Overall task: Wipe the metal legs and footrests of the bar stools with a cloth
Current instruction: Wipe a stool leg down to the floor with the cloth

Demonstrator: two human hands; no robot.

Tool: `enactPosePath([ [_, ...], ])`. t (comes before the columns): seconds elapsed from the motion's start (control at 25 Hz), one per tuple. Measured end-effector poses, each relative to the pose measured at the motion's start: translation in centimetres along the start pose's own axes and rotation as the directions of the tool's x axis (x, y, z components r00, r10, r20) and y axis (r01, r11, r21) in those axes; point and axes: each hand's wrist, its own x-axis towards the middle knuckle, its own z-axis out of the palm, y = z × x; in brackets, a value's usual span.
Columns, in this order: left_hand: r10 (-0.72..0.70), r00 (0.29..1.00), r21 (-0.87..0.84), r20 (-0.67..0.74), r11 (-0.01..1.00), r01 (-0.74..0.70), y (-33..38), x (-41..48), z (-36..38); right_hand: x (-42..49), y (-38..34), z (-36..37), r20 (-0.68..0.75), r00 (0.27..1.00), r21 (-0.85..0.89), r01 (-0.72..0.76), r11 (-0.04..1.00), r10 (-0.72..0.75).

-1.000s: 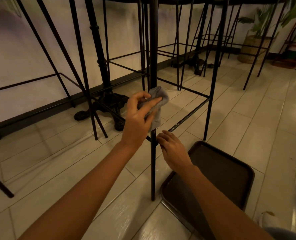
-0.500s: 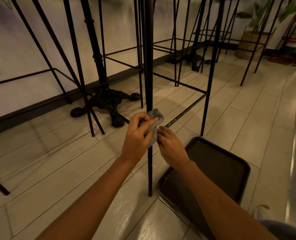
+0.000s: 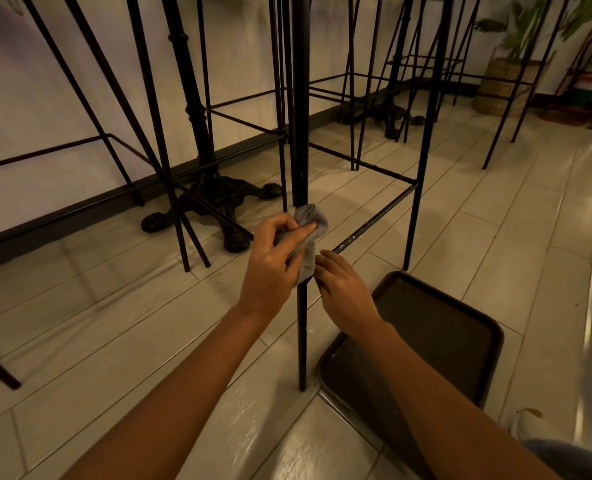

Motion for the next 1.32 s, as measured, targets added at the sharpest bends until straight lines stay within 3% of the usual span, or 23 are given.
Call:
enactPosePath([
  [0.24, -0.059, 0.995, -0.038, 0.083, 0.997, 0.062, 0.1, -2.3, 0.9, 0.0, 0.3, -0.1, 0.013, 0.999, 0.040, 0.030, 0.999, -0.030],
  [0.48, 0.008, 1.000, -0.026, 0.022, 1.000, -0.008, 0.3, -1.1, -0.3, -0.1, 0.5, 0.4, 0.042, 0.999, 0.011, -0.001, 1.000, 0.001],
  [0.76, -0.041, 0.994, 0.040, 0.101, 0.998, 0.037, 0.0, -2.1, 0.8, -0.1, 0.4, 0.2, -0.024, 0.999, 0.050, 0.030, 0.998, -0.029],
  [0.96, -0.109, 0.987, -0.001, 0.117, 0.994, 0.110, 0.2, -3.0, 1.2, -0.2, 0.5, 0.3, -0.058, 0.997, 0.076, 0.047, 0.996, -0.043],
  [1.32, -0.064, 0.993, 0.011, 0.095, 0.998, 0.063, -0.3, -3.1, 0.8, -0.3, 0.5, 0.5, -0.049, 0.998, 0.065, 0.031, 0.997, -0.028],
])
